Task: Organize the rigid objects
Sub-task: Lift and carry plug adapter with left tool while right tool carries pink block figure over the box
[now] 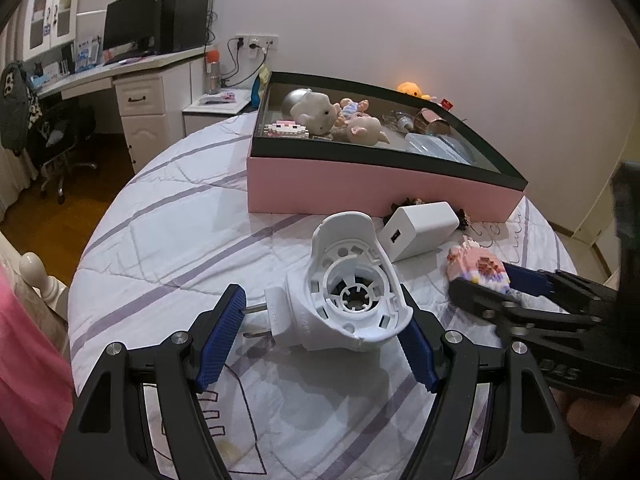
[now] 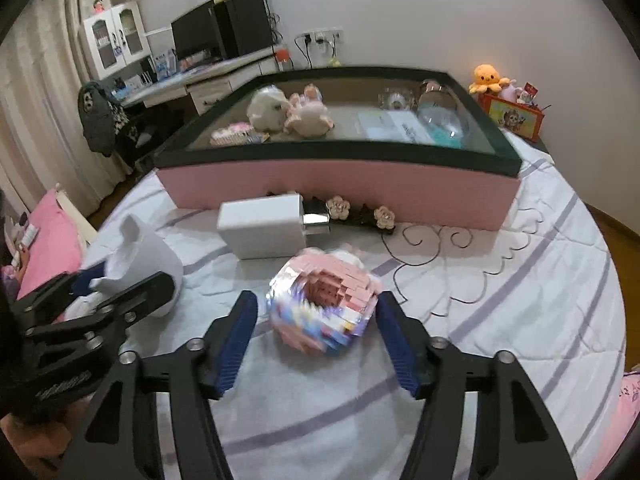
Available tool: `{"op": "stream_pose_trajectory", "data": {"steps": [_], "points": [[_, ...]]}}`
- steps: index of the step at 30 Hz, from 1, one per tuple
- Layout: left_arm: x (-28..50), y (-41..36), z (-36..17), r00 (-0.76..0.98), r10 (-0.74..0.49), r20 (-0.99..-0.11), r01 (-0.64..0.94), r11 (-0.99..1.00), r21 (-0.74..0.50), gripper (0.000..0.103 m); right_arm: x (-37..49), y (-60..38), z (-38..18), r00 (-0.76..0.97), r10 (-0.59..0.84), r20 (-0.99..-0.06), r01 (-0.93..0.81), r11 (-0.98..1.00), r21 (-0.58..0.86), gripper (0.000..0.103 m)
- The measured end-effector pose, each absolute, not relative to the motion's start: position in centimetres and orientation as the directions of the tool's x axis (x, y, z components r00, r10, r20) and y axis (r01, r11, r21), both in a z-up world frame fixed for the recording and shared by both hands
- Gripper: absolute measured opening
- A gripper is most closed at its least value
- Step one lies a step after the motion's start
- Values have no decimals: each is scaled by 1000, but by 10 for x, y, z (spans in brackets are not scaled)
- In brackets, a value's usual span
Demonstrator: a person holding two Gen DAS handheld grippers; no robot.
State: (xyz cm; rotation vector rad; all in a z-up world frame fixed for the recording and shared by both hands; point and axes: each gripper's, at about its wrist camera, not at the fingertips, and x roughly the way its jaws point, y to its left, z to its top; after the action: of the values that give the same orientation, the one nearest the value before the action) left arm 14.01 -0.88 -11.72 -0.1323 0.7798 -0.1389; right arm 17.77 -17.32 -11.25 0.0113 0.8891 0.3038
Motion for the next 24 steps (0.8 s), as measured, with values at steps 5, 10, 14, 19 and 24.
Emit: {"op": "stream_pose_trajectory", "data": {"steps": [5, 10, 14, 19, 24], "points": [[140, -6, -118, 703, -179, -688, 74, 981, -179, 74, 179, -174, -114, 595, 262, -760, -249, 959, 136, 56], [136, -7, -114, 713, -170, -680, 79, 984, -162, 74, 163, -180, -105, 614, 276, -739, -250, 957, 150, 56], [128, -8, -108, 718, -174, -674, 86, 983, -162, 74, 148, -187, -85, 646, 290, -706, -256, 954, 157, 56], [120, -9, -91, 739, -169, -652, 94, 984, -149, 74, 136, -191, -63, 680, 301, -669, -267, 951, 157, 56], [114, -5, -69, 768, -163, -619, 99, 986, -137, 74, 130, -190, -47, 702, 310, -641, -280, 948, 152, 56]]}}
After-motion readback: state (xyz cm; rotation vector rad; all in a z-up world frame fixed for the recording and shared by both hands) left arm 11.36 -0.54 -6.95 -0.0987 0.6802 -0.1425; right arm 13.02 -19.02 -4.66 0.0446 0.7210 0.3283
